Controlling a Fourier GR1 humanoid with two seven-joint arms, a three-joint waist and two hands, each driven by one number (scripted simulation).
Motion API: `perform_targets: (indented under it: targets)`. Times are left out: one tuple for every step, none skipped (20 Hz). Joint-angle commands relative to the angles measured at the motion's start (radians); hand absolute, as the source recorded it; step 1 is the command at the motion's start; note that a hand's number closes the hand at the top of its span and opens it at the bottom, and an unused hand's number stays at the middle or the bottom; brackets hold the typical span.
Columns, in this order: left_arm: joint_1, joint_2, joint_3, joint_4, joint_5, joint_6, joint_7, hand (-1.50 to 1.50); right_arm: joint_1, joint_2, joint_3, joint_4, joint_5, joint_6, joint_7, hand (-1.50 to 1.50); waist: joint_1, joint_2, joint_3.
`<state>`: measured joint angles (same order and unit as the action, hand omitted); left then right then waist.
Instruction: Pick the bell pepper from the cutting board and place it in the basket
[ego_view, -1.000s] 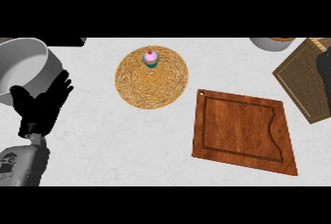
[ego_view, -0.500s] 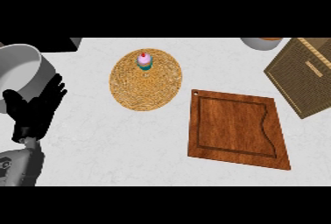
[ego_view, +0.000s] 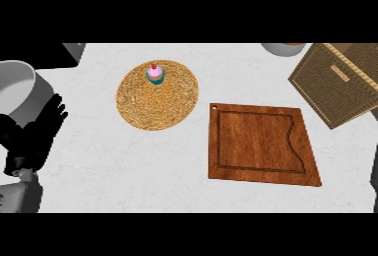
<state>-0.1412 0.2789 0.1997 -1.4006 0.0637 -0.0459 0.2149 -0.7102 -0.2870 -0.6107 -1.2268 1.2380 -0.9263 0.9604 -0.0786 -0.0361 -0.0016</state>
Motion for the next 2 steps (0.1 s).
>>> perform_targets:
  targets:
    - [0.013, 0.006, 0.012, -0.001, -0.009, 0.015, -0.006, 0.0, 0.174, 0.087, 0.067, -0.248, -0.075, 0.145, -0.003, -1.5, -0.017, -0.001, -0.001]
    - [0.017, 0.023, 0.029, -0.003, 0.01, -0.002, 0.003, 0.0, 0.217, 0.076, 0.067, -0.307, -0.099, 0.179, 0.001, -1.5, -0.025, -0.004, -0.001]
